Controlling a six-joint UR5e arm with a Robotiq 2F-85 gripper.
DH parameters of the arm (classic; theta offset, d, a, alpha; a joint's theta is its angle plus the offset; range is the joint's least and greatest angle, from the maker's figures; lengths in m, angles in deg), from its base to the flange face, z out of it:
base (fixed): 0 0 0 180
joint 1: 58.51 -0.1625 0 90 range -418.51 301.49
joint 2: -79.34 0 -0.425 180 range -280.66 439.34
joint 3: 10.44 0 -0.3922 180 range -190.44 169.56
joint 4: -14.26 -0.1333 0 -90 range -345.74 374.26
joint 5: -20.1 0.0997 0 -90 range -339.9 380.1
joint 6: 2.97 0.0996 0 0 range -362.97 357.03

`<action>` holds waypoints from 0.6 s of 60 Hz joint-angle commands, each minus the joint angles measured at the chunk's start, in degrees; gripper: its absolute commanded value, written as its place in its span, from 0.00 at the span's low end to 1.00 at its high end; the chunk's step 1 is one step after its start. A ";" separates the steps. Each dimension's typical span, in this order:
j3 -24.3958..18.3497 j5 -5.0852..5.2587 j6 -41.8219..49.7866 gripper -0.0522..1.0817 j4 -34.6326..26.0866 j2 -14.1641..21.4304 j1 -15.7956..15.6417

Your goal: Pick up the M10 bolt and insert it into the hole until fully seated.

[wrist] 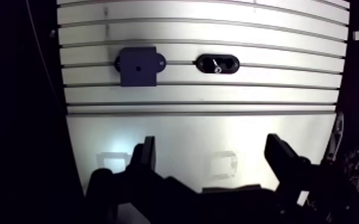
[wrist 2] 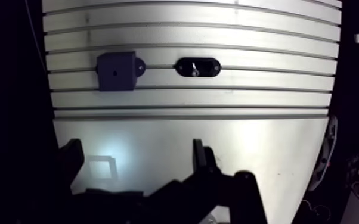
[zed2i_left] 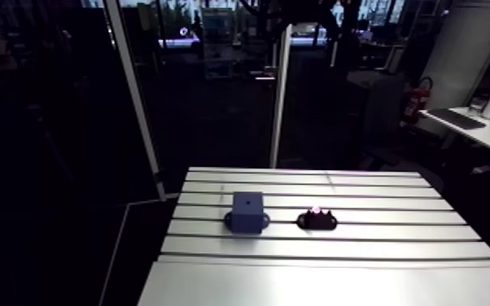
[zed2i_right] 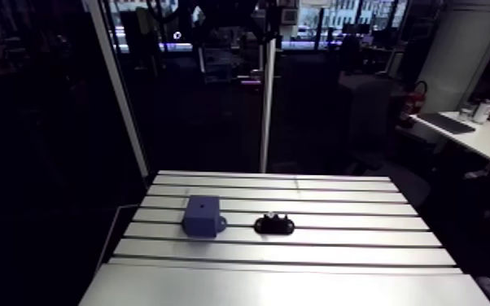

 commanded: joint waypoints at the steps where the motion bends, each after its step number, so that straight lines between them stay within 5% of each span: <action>1: -0.09 2.73 -0.70 0.05 1.14 -2.90 -0.53; 36: 0.26 2.64 -0.70 0.05 1.23 -2.65 -0.45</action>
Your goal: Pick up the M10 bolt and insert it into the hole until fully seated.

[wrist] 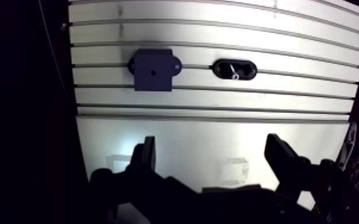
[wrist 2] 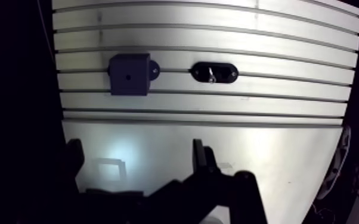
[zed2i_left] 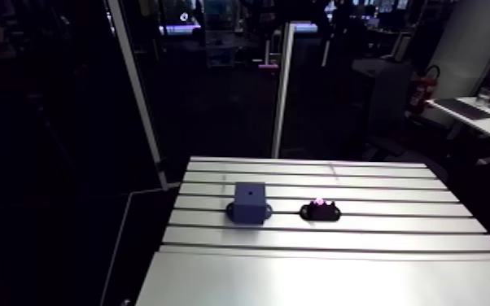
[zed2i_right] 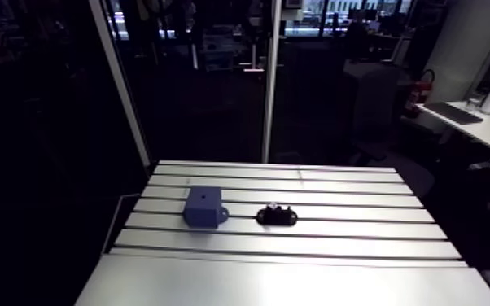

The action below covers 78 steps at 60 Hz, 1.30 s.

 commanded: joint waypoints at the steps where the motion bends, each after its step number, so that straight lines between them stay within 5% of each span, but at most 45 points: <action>1: 0.33 -0.07 -0.02 0.05 0.10 0.11 0.06; 32: 3.24 -0.42 -2.12 0.05 3.36 0.90 1.51; 45: 8.47 -1.13 -3.50 0.05 7.63 2.89 4.74; 78: 21.17 -1.04 -6.07 0.05 19.61 3.64 8.91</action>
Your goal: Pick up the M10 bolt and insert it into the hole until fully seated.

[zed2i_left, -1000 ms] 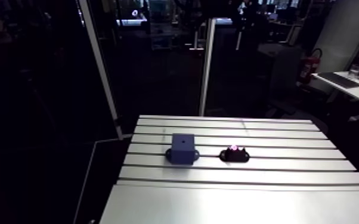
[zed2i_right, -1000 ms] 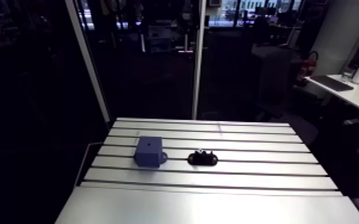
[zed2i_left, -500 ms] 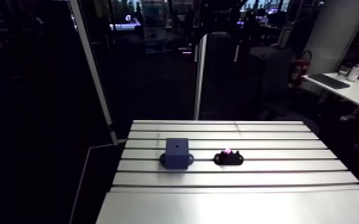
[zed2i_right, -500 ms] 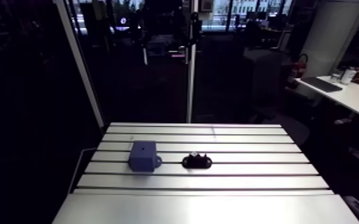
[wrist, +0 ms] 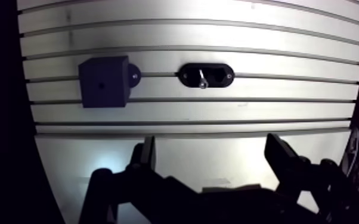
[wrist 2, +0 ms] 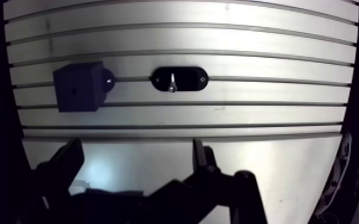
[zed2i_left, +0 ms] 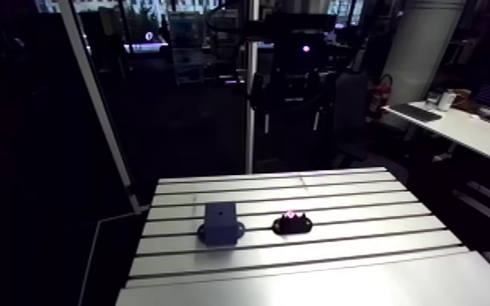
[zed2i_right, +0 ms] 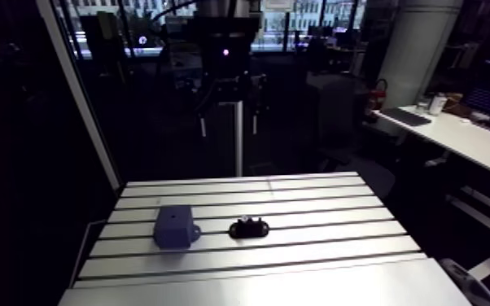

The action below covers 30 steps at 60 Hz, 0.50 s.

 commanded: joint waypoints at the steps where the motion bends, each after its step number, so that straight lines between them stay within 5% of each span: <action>1: 4.21 0.03 -0.34 0.05 4.42 0.10 1.17; 30: 12.03 0.55 -2.24 0.05 15.09 -1.46 4.11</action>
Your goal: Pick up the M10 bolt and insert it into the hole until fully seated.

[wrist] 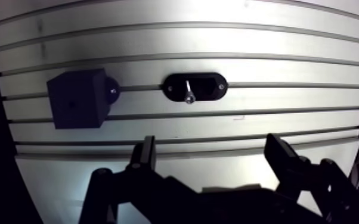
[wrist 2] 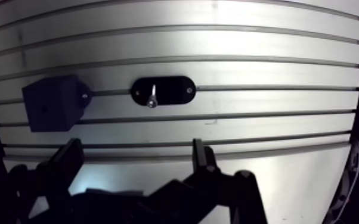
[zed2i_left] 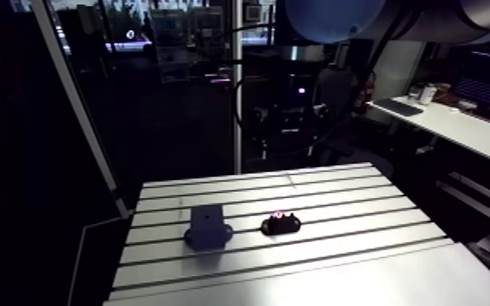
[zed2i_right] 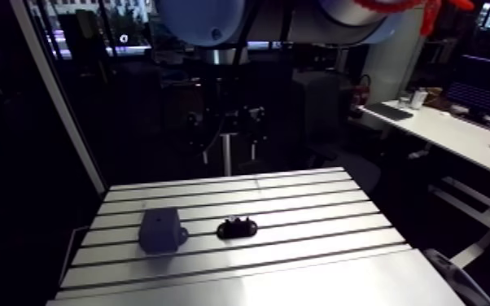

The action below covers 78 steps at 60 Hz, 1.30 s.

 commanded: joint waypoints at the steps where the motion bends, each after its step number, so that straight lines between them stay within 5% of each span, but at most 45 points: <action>1: 3.07 0.22 -0.64 0.05 3.78 -0.86 0.71; 8: 4.95 1.31 -1.04 0.05 8.57 -2.11 0.87; 42: 6.49 1.02 -1.48 0.06 11.66 -7.10 1.41; 78: 7.55 1.02 -1.39 0.28 12.54 -9.23 0.88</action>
